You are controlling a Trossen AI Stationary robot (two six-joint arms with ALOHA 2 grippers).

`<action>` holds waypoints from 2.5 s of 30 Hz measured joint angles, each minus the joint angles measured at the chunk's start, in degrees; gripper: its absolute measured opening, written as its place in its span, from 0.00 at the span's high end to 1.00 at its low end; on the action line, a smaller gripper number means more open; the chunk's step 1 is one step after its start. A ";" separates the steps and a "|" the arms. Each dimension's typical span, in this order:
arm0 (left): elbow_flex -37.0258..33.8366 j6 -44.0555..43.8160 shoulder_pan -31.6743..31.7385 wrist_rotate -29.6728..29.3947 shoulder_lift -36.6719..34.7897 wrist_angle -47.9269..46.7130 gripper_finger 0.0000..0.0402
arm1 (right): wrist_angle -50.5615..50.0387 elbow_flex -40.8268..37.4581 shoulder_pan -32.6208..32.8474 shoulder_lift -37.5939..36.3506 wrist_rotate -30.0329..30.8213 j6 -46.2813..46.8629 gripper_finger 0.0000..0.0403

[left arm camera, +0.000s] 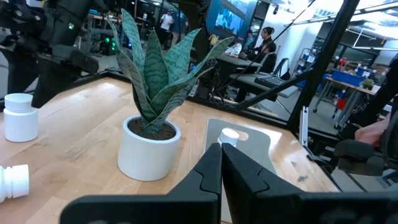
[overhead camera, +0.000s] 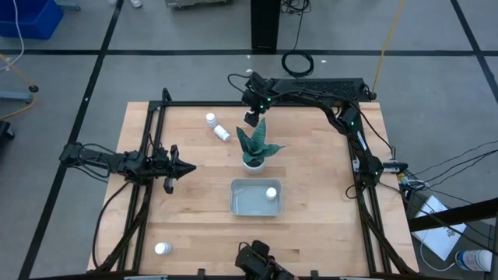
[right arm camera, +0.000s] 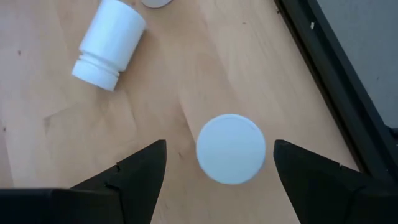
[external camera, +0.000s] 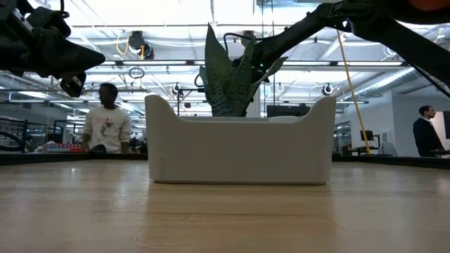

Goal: Pick and place pill bottles into a basket
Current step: Put the white pill bottle into the gray bin

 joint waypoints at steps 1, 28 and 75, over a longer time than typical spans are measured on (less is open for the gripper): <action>0.01 -0.01 0.00 0.00 0.00 0.00 0.97 | 0.14 0.00 -0.01 0.00 -0.04 0.02 0.28; 0.00 -0.02 0.00 0.01 0.00 -0.01 0.97 | 1.87 0.04 -0.21 3.23 -1.75 1.73 0.37; 0.00 0.00 -0.01 0.02 0.02 -0.02 0.97 | 1.31 0.04 -0.34 -5.26 0.27 1.74 0.60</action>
